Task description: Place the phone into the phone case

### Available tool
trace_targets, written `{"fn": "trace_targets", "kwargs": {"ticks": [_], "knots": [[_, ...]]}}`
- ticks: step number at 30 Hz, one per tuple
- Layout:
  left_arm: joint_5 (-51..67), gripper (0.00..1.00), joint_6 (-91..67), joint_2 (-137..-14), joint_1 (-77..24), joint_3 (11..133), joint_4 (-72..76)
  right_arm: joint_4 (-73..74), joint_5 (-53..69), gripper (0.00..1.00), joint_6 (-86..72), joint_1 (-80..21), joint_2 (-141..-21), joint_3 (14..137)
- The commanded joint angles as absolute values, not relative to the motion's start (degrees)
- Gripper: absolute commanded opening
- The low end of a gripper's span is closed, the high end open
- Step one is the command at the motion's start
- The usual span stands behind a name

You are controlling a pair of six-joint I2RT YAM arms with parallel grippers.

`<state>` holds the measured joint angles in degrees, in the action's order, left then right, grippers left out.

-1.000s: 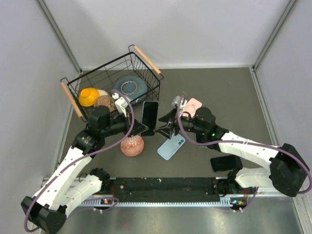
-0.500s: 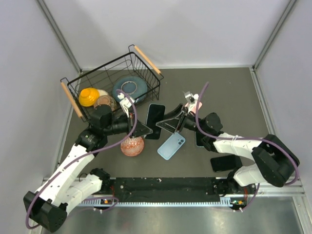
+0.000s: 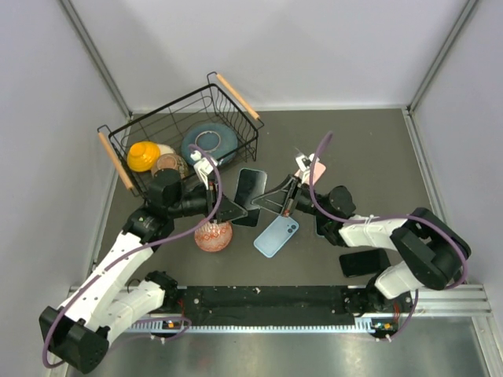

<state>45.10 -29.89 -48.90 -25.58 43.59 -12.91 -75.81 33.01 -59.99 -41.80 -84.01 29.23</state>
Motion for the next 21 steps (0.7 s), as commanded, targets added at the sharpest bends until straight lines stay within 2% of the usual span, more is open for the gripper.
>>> {"fn": "trace_targets", "kwargs": {"ticks": [1, 3, 4, 7, 11, 13, 14, 16, 18, 20, 21], "knots": [[42.37, 0.53, -28.48, -47.9, -25.93, 44.91, -10.8, -90.97, 30.94, 0.0, -58.71, -40.52, -83.59, 27.86], [39.48, 0.67, -28.21, -47.37, -25.93, 44.65, -11.51, -90.01, 29.71, 0.0, -60.37, -39.82, -82.53, 27.16], [39.29, 0.7, -27.86, -47.11, -25.93, 44.74, -11.86, -88.09, 29.62, 0.0, -60.99, -39.03, -81.83, 26.98], [38.67, 0.75, -27.51, -47.28, -25.93, 44.91, -12.04, -81.95, 28.05, 0.0, -61.26, -38.41, -78.58, 25.58], [34.38, 0.74, -25.93, -48.86, -25.93, 45.7, -15.1, -68.79, 25.41, 0.0, -60.91, -38.41, -72.0, 24.52], [30.52, 0.72, -24.88, -50.09, -25.93, 46.49, -17.48, -59.81, 22.52, 0.0, -60.91, -38.41, -66.57, 24.61], [29.89, 0.68, -24.53, -51.4, -25.93, 47.28, -19.75, -46.37, 20.93, 0.0, -60.21, -38.5, -64.53, 24.96], [29.27, 0.63, -24.35, -52.64, -25.93, 47.63, -20.82, -31.01, 14.37, 0.0, -58.02, -38.5, -58.66, 27.67], [27.6, 0.54, -24.35, -54.84, -26.01, 48.16, -22.49, -17.56, 10.3, 0.0, -56.78, -38.5, -55.39, 28.83], [26.2, 0.45, -23.82, -57.46, -26.02, 49.21, -24.42, -14.34, 6.08, 0.0, -58.7, -38.5, -51.25, 27.69], [25.76, 0.33, -23.73, -58.44, -26.02, 49.74, -25.13, -12.59, 5.19, 0.0, -60.02, -38.5, -50.2, 25.86]]}}
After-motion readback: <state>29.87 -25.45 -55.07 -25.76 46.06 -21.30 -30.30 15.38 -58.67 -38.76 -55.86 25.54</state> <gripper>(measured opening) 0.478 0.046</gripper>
